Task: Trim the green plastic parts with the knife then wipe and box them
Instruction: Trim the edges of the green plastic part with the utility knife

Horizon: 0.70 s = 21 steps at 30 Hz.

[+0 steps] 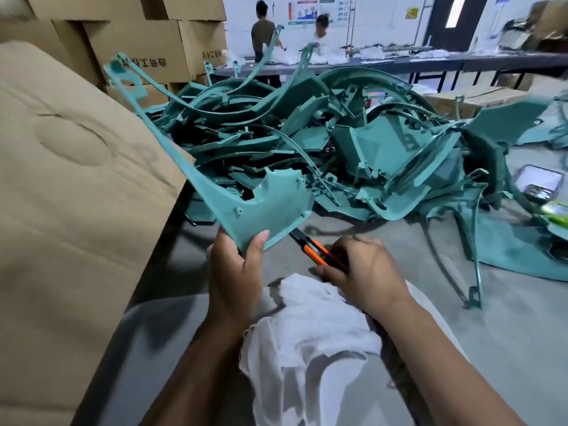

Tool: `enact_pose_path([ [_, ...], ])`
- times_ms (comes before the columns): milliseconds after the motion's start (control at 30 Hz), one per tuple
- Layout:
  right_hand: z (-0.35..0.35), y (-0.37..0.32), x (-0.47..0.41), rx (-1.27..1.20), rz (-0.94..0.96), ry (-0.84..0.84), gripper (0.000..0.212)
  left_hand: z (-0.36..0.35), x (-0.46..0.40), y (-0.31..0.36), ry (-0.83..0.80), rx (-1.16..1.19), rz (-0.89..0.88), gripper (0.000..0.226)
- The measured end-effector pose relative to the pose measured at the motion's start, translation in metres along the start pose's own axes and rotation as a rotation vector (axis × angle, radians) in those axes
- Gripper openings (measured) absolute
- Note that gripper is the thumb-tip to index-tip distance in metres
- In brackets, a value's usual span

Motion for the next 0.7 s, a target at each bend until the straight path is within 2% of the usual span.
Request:
enact_pose_path([
  [67, -0.002, -0.001, -0.002, -0.017, -0.006, -0.028, 0.04, 0.002, -0.004, -0.001, 0.019, -0.039, -0.003, 0.046],
  [133, -0.003, -0.002, -0.001, -0.045, -0.015, -0.042, 0.032, 0.005, -0.006, 0.003, 0.018, -0.045, -0.016, 0.059],
  [267, 0.001, -0.004, 0.004, -0.17, 0.039, 0.119, 0.015, 0.017, -0.01, 0.014, 0.102, -0.056, -0.156, 0.05],
  [367, 0.001, -0.003, 0.006, -0.327, 0.033, 0.186, 0.011, 0.02, -0.014, 0.011, 0.101, -0.016, -0.108, 0.045],
  [433, 0.001, -0.001, 0.004, -0.381, 0.025, 0.242, 0.018, 0.019, -0.015, 0.008, 0.101, -0.002, -0.075, 0.045],
  [500, 0.006, 0.002, 0.004, -0.431, 0.031, 0.32, 0.023, 0.015, -0.016, 0.001, 0.102, 0.102, 0.016, 0.043],
  [567, 0.012, 0.001, 0.002, -0.496, 0.075, 0.384, 0.026, 0.009, -0.014, -0.013, 0.09, 0.302, 0.223, 0.035],
  [633, 0.014, -0.004, 0.001, -0.517, 0.146, 0.399, 0.033, 0.002, -0.009, -0.022, 0.031, 0.454, 0.416, 0.031],
  [700, 0.014, -0.011, 0.003, -0.529, 0.229, 0.377, 0.036, -0.005, -0.006, -0.024, -0.052, 0.518, 0.502, 0.03],
])
Point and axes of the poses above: each hand's wrist, its own x-axis away from the middle knuckle, its own z-axis out of the back of the hand, y = z × x, the point moved 4 cm from there along -x, towards the middle knuckle, and after that the axes turned 2 degrees about y, right-handed, at the moved point
